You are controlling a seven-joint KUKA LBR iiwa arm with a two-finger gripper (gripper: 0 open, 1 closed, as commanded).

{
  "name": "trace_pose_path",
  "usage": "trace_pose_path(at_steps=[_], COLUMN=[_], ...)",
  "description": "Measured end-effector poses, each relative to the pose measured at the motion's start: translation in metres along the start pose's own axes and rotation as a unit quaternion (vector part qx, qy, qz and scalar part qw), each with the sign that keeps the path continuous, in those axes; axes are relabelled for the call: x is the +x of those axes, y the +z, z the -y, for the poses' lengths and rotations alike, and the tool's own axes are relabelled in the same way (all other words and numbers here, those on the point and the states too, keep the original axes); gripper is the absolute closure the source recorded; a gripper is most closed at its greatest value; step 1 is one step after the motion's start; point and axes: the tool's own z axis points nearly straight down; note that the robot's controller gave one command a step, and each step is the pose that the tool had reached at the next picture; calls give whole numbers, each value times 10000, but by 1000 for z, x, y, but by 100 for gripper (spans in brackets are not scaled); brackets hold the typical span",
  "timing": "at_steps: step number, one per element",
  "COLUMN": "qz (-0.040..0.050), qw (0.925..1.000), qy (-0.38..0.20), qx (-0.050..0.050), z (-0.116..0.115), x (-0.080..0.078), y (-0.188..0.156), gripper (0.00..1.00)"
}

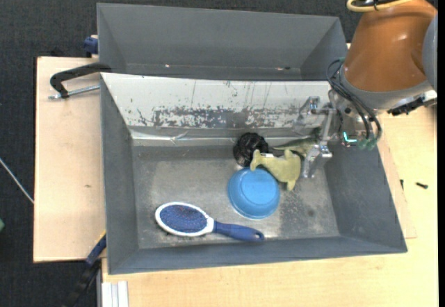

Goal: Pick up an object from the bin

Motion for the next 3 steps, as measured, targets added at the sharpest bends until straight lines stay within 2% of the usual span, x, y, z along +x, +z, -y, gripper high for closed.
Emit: trace_pose_path(at_steps=[1, 2, 3], qz=[9, 99, 54], qw=[9697, 9674, 9676], qy=[2443, 2530, 2523], qx=[-13, 0, -2], z=[17, 13, 11], x=[-19, -13, -10], y=[127, 127, 132], gripper=[0, 0, 100])
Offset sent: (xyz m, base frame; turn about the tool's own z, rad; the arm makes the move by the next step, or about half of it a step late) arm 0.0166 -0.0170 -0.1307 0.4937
